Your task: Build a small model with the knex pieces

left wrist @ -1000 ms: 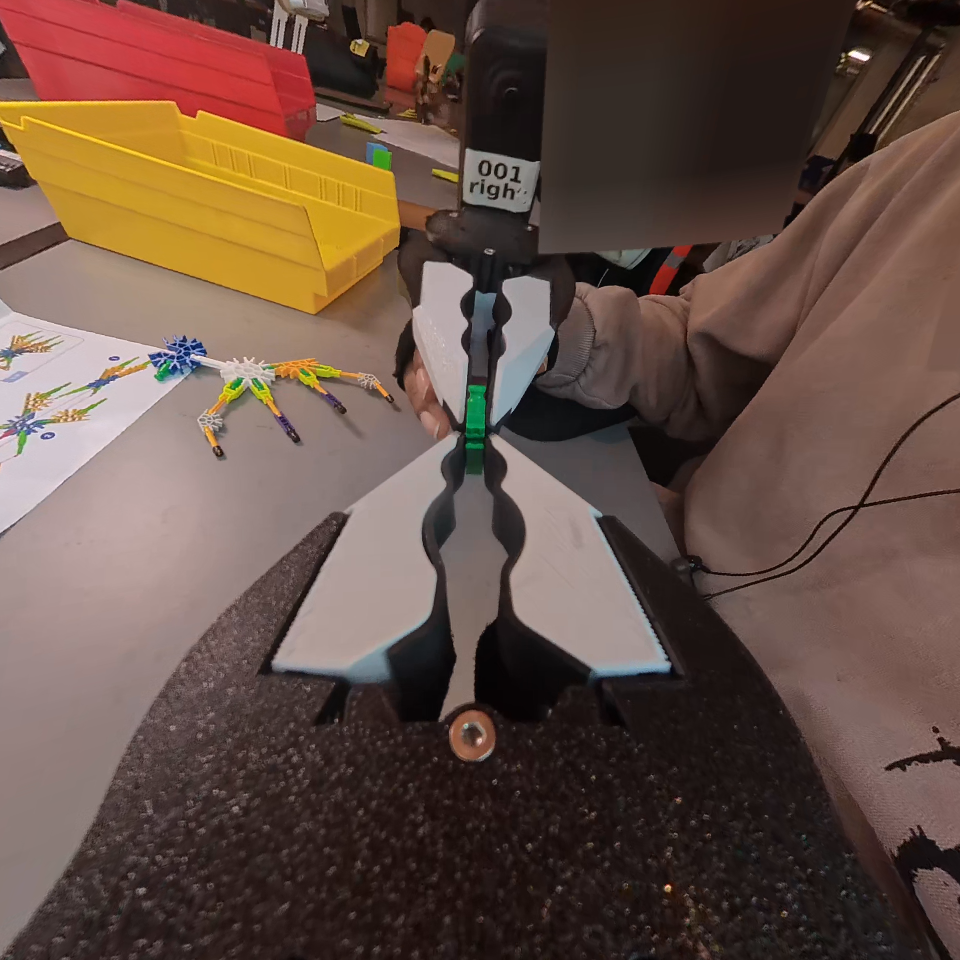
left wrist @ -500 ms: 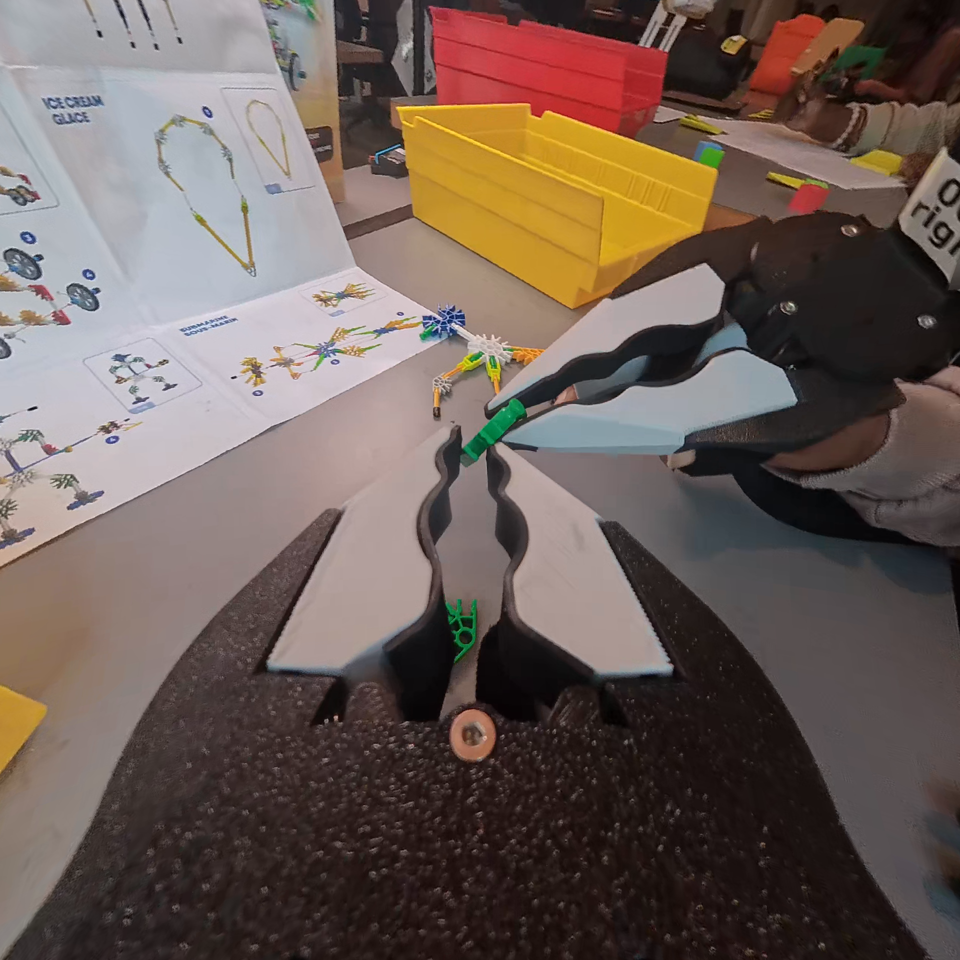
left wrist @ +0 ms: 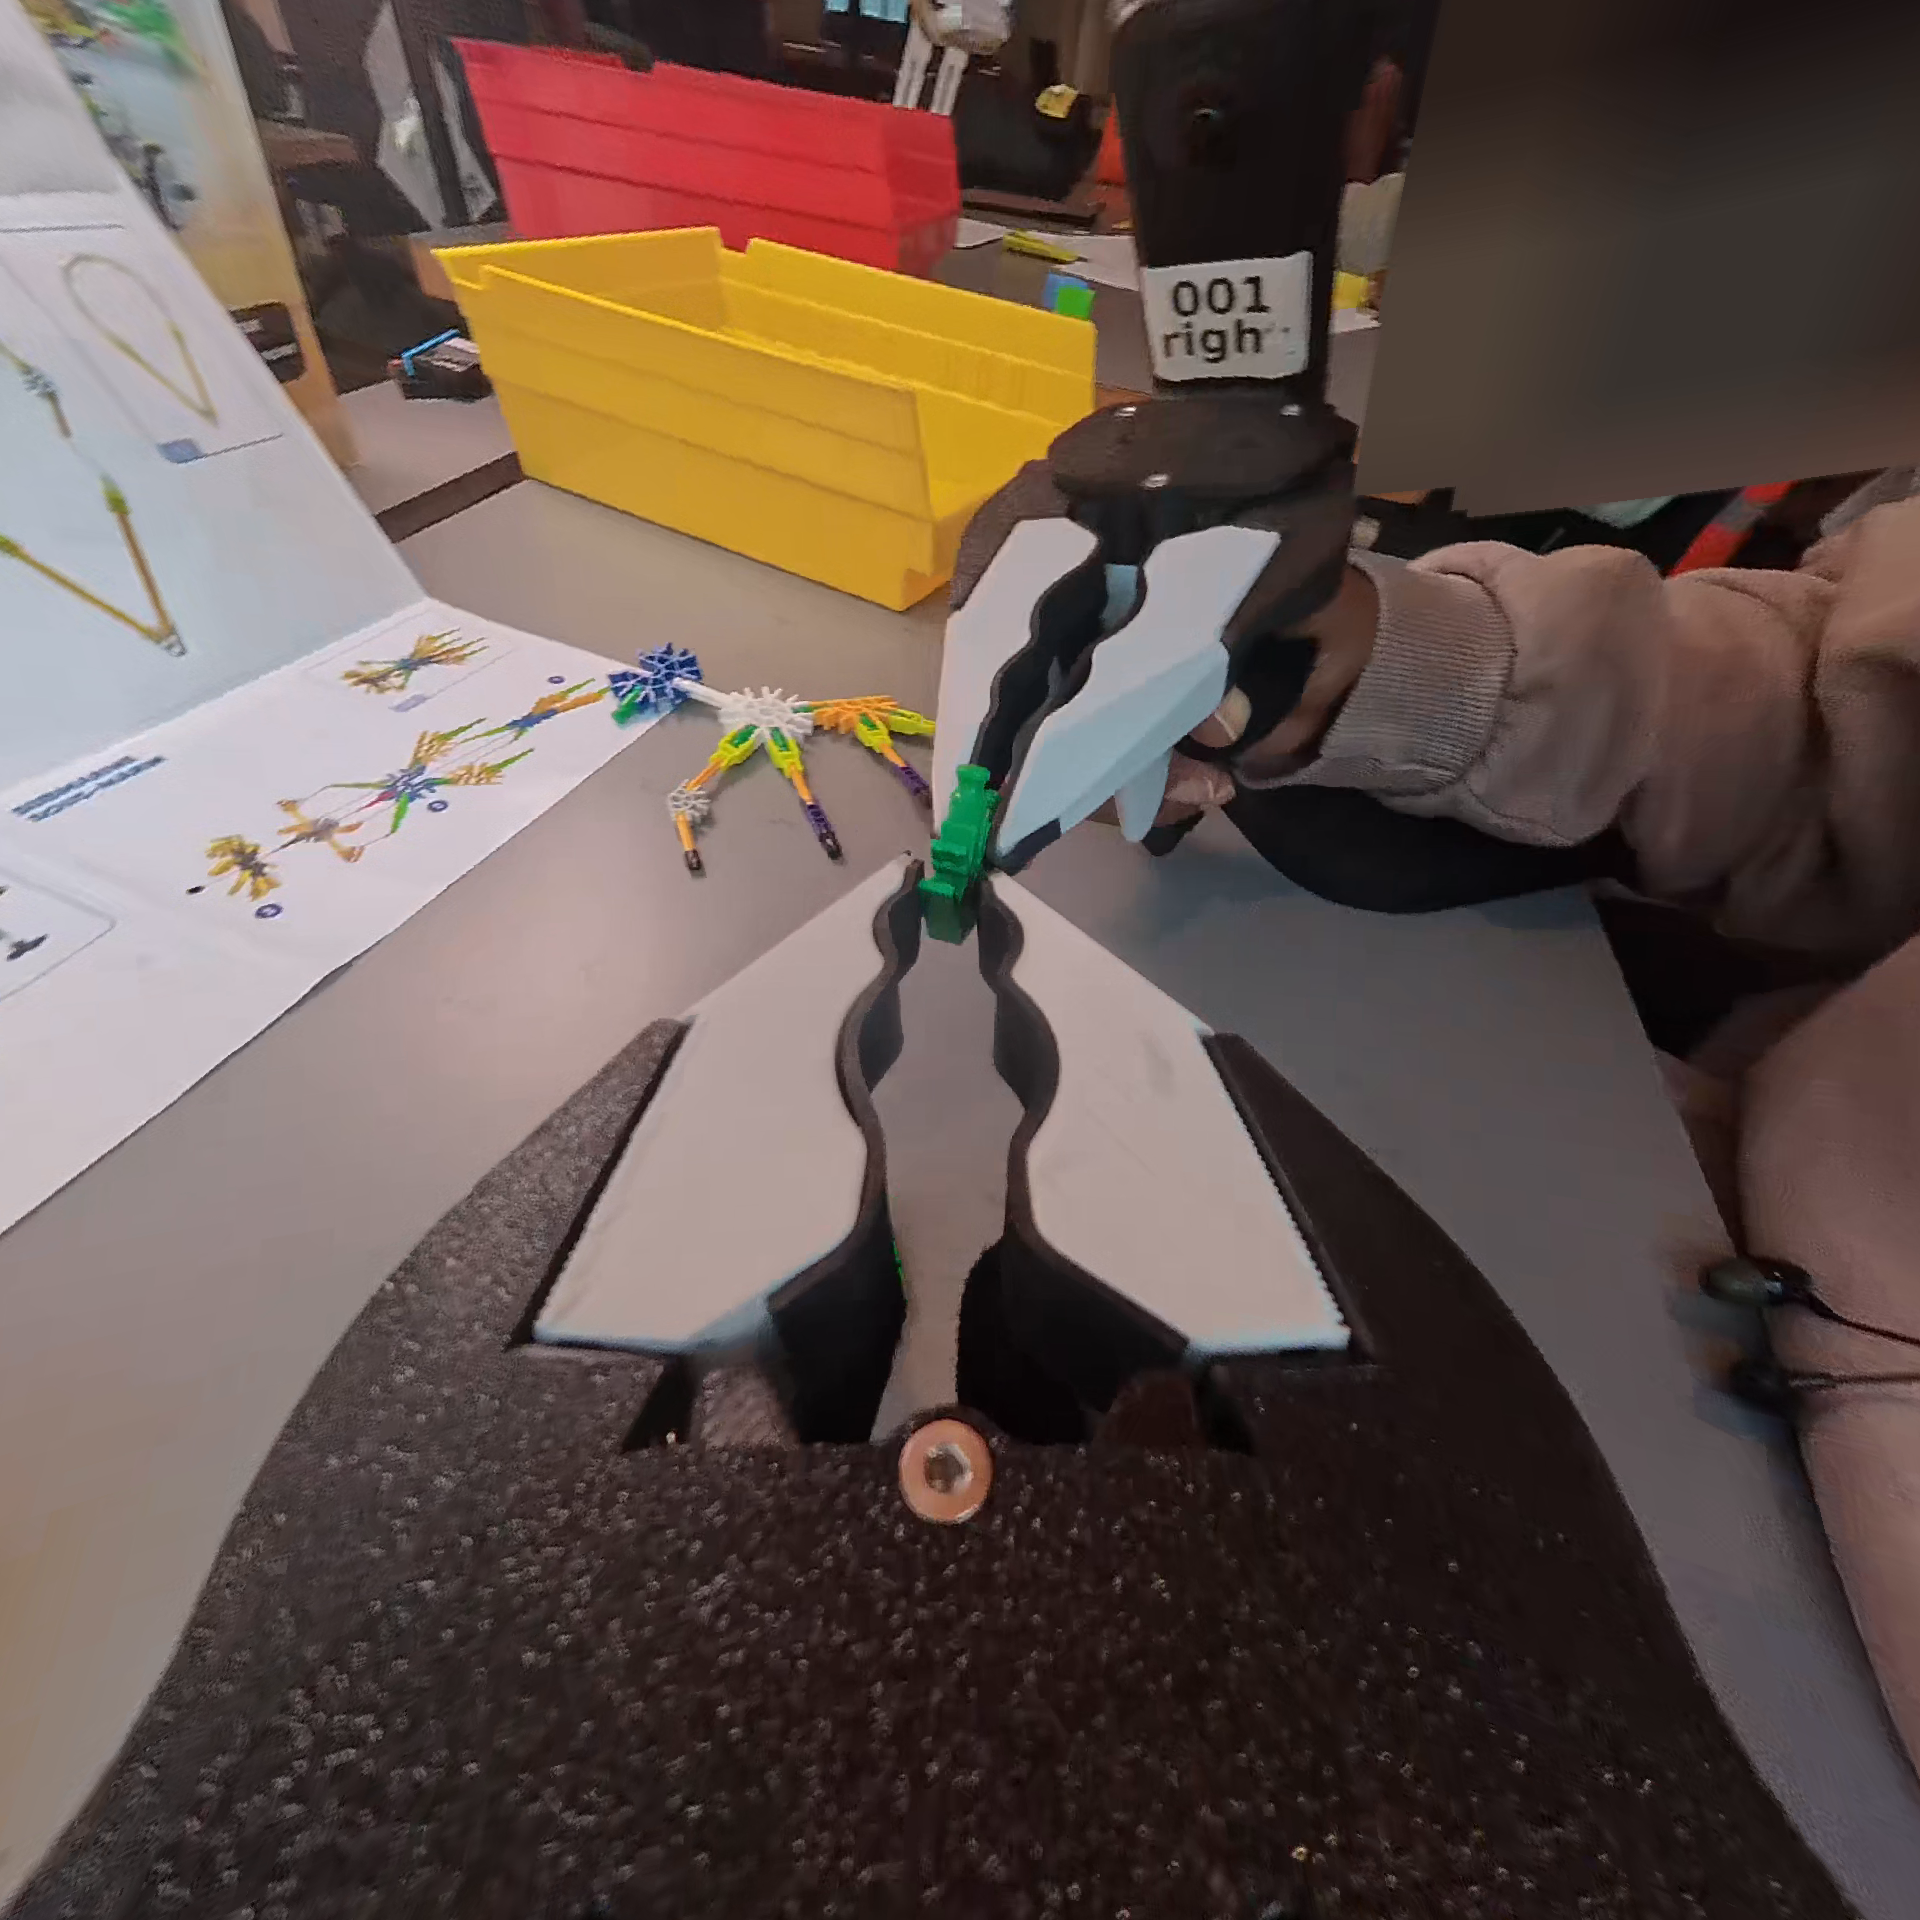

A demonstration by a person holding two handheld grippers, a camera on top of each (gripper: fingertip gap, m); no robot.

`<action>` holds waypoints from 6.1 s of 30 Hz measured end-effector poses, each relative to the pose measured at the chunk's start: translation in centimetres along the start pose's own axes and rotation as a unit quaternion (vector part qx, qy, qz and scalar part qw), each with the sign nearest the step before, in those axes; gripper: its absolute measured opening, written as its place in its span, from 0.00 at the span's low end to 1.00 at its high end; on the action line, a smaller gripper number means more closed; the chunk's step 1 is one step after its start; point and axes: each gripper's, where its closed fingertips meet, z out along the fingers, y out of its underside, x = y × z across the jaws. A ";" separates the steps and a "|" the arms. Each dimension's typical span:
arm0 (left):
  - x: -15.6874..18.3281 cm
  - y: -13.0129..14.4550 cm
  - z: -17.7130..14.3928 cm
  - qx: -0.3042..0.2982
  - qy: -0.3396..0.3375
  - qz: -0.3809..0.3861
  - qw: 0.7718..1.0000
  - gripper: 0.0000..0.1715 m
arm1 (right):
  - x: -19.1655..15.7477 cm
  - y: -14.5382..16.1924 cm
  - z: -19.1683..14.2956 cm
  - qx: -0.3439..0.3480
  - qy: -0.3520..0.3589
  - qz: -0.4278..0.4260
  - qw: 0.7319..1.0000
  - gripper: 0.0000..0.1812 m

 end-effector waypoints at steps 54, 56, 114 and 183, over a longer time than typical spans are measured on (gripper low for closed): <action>-1.0 -1.3 2.0 0.010 0.023 -0.028 0.999 0.05 | 1.8 -1.2 -1.6 0.042 -0.007 -0.020 0.999 0.03; -0.1 -1.4 1.6 0.018 0.054 -0.014 0.998 0.05 | 0.9 -1.4 -1.7 0.045 -0.044 0.003 0.998 0.03; -8.1 2.0 3.4 -0.003 -0.094 -0.319 0.943 0.03 | 9.5 0.2 1.5 -0.169 0.368 -0.369 0.836 0.02; 0.9 7.6 2.4 -0.250 0.108 -0.136 0.952 0.10 | 1.7 -0.8 -0.6 -0.019 0.034 -0.130 0.991 0.03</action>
